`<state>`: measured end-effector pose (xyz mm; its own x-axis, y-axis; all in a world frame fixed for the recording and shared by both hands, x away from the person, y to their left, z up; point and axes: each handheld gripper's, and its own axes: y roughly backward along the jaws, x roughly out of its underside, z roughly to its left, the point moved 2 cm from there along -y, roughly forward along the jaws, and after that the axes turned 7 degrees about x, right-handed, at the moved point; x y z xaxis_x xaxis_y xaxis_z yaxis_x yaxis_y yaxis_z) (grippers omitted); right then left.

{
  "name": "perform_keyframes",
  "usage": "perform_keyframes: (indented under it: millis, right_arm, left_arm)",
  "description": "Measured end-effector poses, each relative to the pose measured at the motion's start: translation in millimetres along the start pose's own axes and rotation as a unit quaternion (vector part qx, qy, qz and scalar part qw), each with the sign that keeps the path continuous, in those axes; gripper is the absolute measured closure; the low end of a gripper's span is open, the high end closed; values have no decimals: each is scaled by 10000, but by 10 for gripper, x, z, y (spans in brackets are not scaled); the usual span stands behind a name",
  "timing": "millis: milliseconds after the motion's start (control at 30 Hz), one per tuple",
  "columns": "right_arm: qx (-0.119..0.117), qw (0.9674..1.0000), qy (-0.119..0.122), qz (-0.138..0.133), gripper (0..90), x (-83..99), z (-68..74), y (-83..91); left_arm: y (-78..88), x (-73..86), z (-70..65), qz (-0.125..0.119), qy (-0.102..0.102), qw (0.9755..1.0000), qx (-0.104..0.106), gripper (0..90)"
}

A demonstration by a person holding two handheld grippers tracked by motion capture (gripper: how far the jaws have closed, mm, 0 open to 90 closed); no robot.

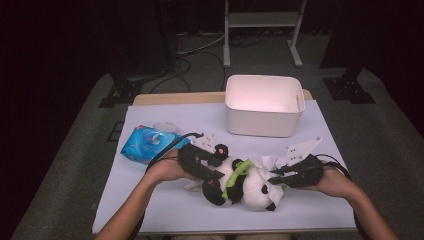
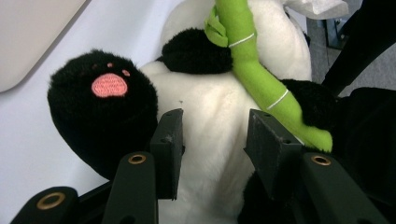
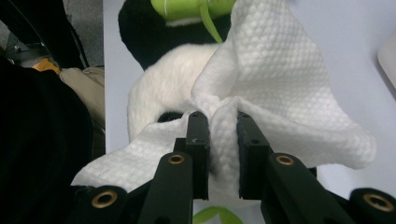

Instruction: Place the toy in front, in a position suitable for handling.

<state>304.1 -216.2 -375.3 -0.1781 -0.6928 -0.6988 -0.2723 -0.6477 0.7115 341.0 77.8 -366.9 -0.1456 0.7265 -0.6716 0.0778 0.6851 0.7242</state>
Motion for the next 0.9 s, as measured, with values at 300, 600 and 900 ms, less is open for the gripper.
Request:
perform_keyframes:
  millis: [300, 600, 900]
  right_arm:
    - [145, 9999, -46, 76, 774, 28, -11, 64]
    - [66, 9997, 192, -100, 773, -256, 23, -80]
    - [36, 9995, 298, -68, 774, -352, 29, -107]
  left_arm:
    - [-118, 58, -4, -232, 52, 9997, 99, 561]
    - [-234, -13, -65, -300, -45, 9995, 123, 565]
    - [-316, -82, -109, -295, -132, 9994, 153, 568]
